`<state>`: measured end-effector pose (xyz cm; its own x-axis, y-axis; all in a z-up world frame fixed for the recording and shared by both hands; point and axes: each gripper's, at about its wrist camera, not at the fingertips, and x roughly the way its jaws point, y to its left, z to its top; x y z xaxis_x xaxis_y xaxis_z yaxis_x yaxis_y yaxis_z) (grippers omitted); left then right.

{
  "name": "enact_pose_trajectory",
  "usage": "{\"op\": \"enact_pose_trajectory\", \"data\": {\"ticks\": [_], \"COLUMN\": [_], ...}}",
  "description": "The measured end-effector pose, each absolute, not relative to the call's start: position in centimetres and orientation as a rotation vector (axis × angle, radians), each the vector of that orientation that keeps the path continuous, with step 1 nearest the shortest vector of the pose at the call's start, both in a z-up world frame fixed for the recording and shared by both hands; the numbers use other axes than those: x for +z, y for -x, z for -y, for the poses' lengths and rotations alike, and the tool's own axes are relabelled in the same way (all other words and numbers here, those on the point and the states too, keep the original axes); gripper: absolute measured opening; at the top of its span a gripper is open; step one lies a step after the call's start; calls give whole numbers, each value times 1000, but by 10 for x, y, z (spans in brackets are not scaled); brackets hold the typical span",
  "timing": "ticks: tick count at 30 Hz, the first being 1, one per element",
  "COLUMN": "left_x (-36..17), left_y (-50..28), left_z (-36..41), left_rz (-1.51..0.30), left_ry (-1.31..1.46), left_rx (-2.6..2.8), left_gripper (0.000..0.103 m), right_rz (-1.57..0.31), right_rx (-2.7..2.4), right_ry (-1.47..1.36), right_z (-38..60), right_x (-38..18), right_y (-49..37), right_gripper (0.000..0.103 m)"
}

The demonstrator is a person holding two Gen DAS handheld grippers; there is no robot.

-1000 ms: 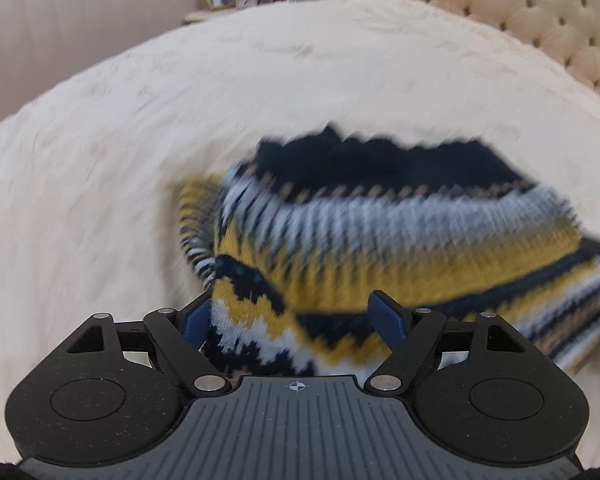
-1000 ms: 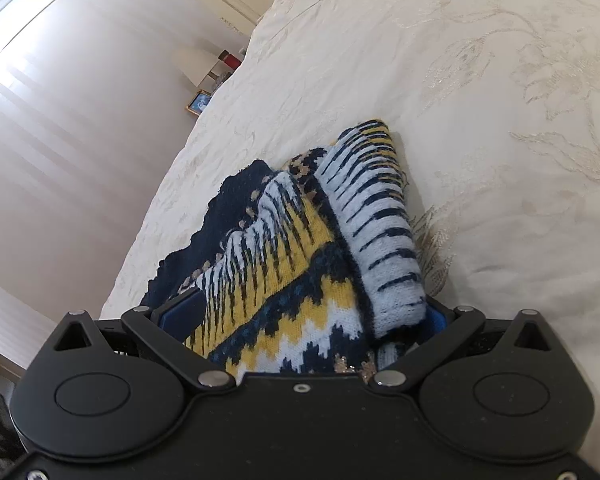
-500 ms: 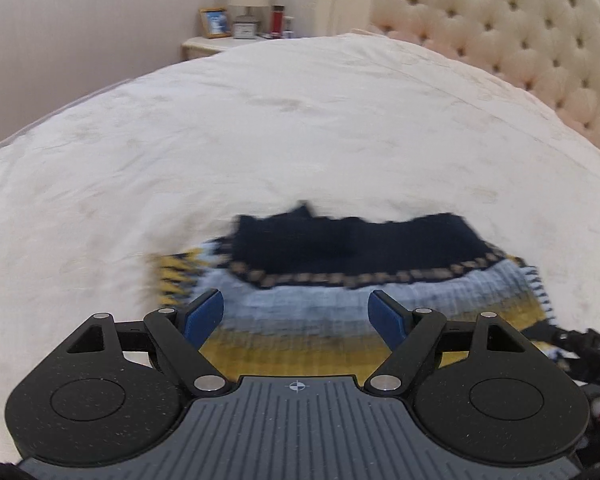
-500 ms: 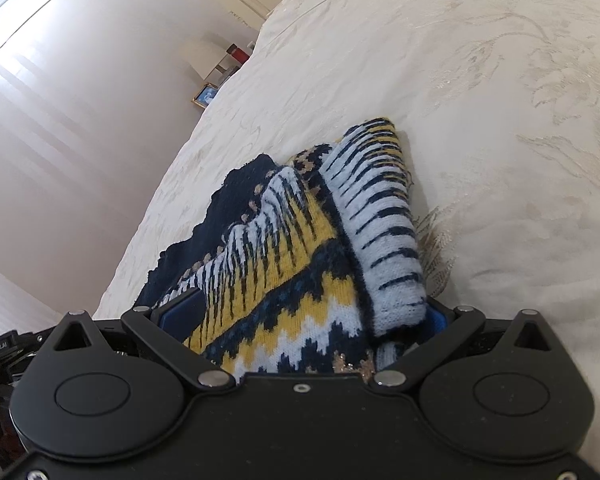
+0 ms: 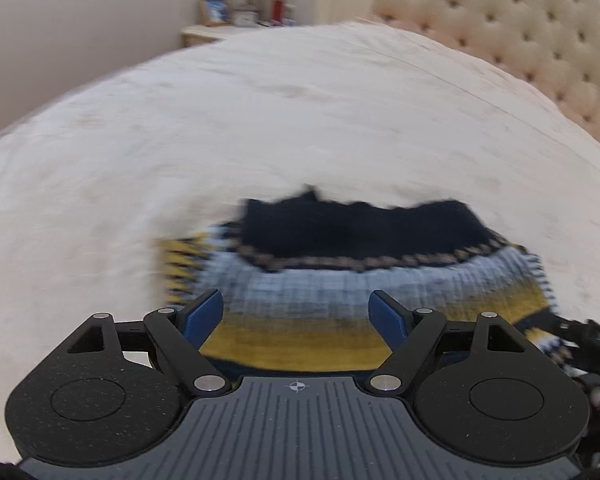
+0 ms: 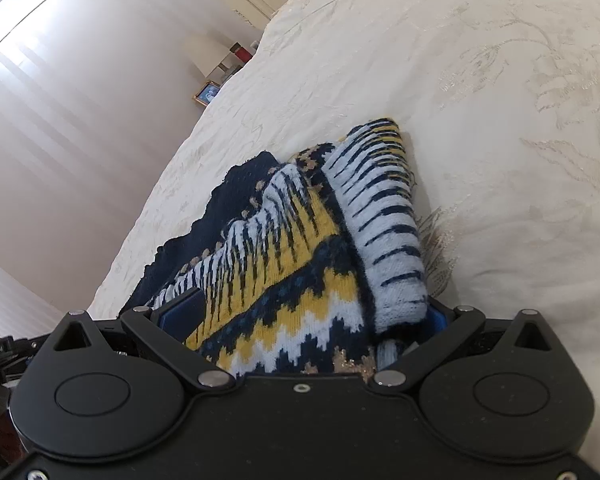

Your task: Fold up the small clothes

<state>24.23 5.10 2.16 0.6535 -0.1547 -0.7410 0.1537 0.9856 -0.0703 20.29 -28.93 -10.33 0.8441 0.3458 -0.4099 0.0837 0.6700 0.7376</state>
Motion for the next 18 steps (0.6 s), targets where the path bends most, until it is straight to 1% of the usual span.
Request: {"op": "enact_pose_trajectory", "data": {"ticks": [6, 12, 14, 18], "left_x": [-9, -53, -64, -71], "left_y": [-265, -283, -284, -279], "left_z": [-5, 12, 13, 18], "left_rz": [-904, -994, -989, -962], "left_ry": [-13, -108, -132, -184], "left_rx": [-200, -156, -151, -145], "left_gripper": [79, 79, 83, 86], "right_rz": [-557, -562, -562, -552], "right_rx": [166, 175, 182, 214], "right_ry": [-845, -867, -873, -876], "right_z": [292, 296, 299, 306], "right_x": [-105, -105, -106, -107], "right_y": [-201, -202, -202, -209], "right_gripper": [103, 103, 103, 103]}}
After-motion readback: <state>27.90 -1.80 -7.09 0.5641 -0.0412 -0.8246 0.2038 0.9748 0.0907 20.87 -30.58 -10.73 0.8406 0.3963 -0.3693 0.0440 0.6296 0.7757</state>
